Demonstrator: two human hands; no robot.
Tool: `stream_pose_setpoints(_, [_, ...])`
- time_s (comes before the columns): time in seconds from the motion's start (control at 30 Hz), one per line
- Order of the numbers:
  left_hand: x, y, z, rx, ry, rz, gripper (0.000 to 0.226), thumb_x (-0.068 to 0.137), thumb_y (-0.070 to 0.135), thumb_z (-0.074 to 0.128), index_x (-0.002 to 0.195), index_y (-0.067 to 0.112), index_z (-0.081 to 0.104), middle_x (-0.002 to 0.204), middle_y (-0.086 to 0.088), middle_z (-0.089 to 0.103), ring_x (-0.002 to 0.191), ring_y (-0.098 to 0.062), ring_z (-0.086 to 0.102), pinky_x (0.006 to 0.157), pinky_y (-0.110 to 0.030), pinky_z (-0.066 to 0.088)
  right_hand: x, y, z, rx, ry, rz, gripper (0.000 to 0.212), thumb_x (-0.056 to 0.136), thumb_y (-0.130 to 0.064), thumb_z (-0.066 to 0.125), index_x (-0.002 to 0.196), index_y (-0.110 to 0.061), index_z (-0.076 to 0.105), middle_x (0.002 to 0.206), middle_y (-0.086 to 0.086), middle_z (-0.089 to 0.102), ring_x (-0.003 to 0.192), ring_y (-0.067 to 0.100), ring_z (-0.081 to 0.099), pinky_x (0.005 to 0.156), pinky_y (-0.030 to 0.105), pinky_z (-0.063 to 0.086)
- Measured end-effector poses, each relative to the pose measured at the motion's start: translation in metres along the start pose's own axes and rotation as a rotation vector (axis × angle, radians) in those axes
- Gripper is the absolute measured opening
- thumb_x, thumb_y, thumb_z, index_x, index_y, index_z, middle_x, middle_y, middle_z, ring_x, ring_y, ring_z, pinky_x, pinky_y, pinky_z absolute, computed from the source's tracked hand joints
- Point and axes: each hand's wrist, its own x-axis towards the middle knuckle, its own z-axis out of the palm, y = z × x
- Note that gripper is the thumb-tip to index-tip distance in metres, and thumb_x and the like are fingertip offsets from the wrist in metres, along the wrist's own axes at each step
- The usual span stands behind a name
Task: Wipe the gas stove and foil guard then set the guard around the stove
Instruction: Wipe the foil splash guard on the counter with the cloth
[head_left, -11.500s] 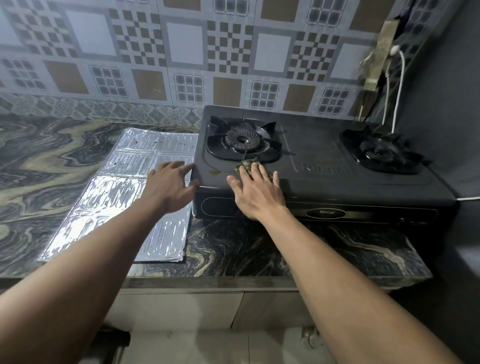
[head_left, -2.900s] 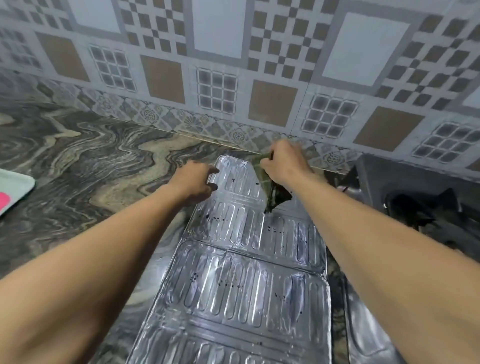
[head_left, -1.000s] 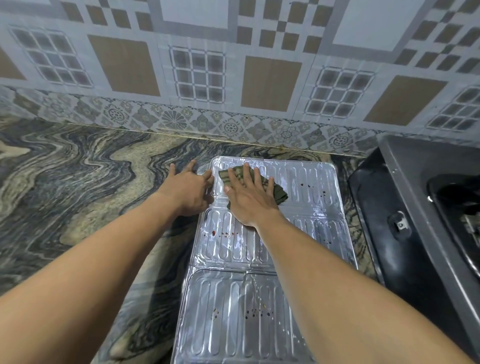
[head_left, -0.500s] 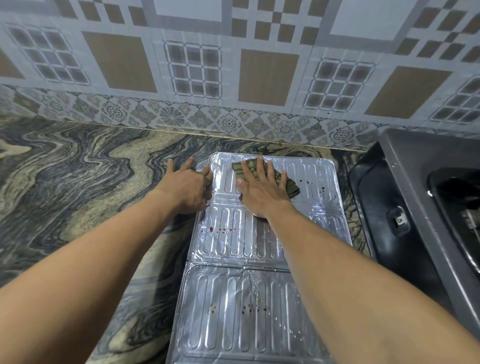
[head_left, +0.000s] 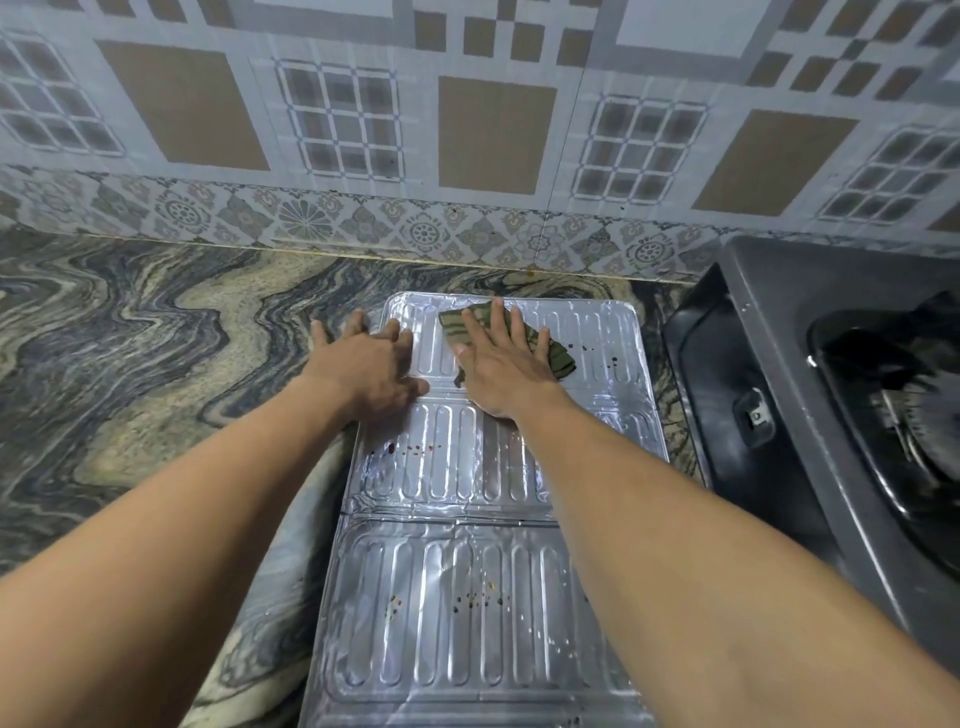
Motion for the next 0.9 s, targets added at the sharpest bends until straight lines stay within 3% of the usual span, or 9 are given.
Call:
stream_pose_setpoints(0.27, [-0.005, 0.0, 0.004, 0.003, 0.01, 0.002, 0.082, 0.094, 0.069, 0.031, 0.158, 0.027, 0.004, 0.166, 0.006, -0.001, 0.151, -0.035, -0.006, 0.11, -0.074, -0.008, -0.003, 0.026, -0.004, 0.025, 0.02, 0.051, 0.057, 0.106, -0.047, 0.01, 0.159, -0.03, -0.005, 0.163, 0.001, -0.026, 0.15, 0.021, -0.023, 0.118, 0.052, -0.018])
stream_pose_setpoints(0.5, [0.009, -0.002, -0.009, 0.091, 0.011, 0.036, 0.094, 0.081, 0.082, 0.043, 0.156, 0.034, 0.016, 0.165, 0.004, 0.012, 0.152, -0.034, 0.0, 0.108, -0.077, -0.003, -0.007, 0.042, -0.009, -0.007, -0.002, 0.105, 0.057, 0.106, -0.044, 0.009, 0.157, -0.032, -0.012, 0.16, -0.001, -0.031, 0.149, 0.02, -0.026, 0.119, 0.053, -0.016])
stream_pose_setpoints(0.63, [0.014, -0.002, -0.012, 0.081, -0.043, 0.017, 0.093, 0.082, 0.081, 0.044, 0.157, 0.041, 0.004, 0.166, 0.005, 0.001, 0.151, -0.036, -0.008, 0.108, -0.077, -0.004, -0.003, 0.041, -0.007, 0.008, 0.026, 0.106, 0.058, 0.106, -0.044, 0.011, 0.158, -0.028, -0.009, 0.161, 0.001, -0.03, 0.149, 0.021, -0.026, 0.118, 0.054, -0.016])
stream_pose_setpoints(0.9, [0.016, -0.003, -0.012, 0.036, -0.078, -0.018, 0.092, 0.081, 0.08, 0.047, 0.155, 0.045, 0.006, 0.166, 0.008, -0.001, 0.151, -0.034, -0.008, 0.107, -0.078, -0.004, -0.011, 0.06, -0.014, 0.032, 0.02, 0.203, 0.06, 0.106, -0.048, 0.011, 0.157, -0.029, -0.013, 0.16, 0.002, -0.033, 0.148, 0.023, -0.027, 0.118, 0.054, -0.016])
